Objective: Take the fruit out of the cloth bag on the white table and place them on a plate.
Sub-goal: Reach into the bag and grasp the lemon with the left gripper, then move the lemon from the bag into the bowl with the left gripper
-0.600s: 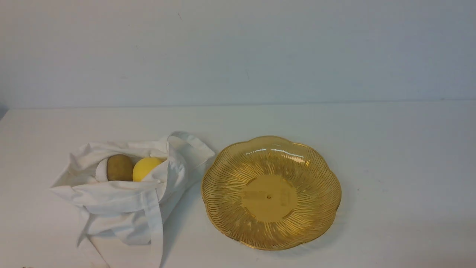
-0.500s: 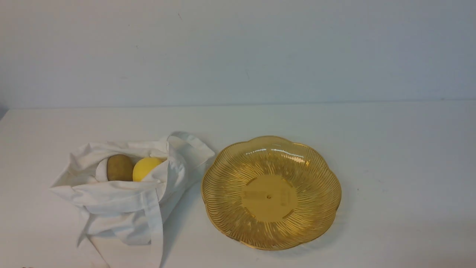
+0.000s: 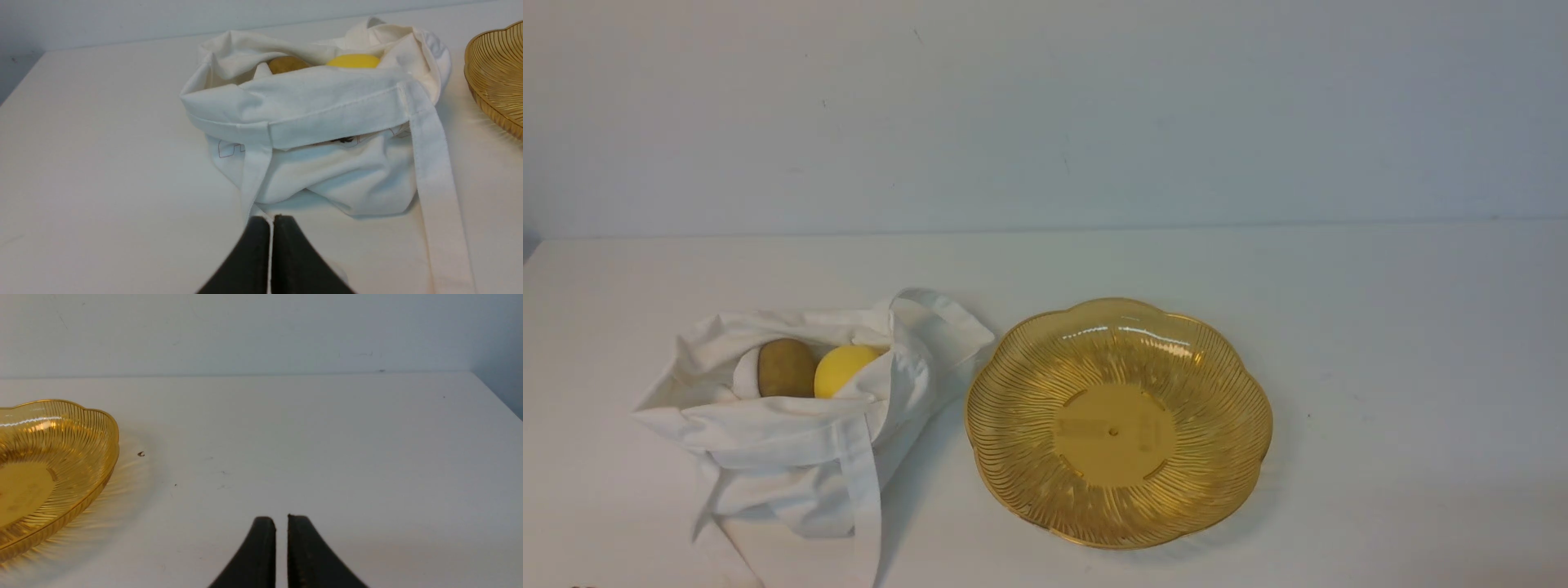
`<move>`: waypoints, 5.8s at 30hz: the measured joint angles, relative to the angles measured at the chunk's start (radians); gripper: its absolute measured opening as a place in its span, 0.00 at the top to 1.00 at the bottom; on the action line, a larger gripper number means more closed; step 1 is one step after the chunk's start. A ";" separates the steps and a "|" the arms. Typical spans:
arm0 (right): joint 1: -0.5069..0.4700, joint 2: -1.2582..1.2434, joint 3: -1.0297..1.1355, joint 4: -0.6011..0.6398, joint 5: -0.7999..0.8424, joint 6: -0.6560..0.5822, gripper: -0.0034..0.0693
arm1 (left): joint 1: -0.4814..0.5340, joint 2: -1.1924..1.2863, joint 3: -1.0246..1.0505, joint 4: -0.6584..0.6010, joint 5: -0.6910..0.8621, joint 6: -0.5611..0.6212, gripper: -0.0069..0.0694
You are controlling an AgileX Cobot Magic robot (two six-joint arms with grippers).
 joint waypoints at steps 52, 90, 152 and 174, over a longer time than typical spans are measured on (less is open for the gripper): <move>0.000 0.000 0.000 0.000 0.000 0.000 0.90 | 0.000 0.707 -0.770 -0.406 0.344 0.018 0.92; 0.000 0.000 0.000 0.000 0.000 0.000 0.90 | -0.050 1.936 -1.428 -0.256 0.449 0.123 0.20; 0.000 0.000 0.000 0.000 0.000 0.000 0.90 | -0.472 1.780 -1.507 -0.245 0.442 0.129 0.30; 0.000 0.000 0.000 0.006 0.000 0.000 0.90 | -0.524 1.998 -1.507 -0.170 0.314 -0.072 0.06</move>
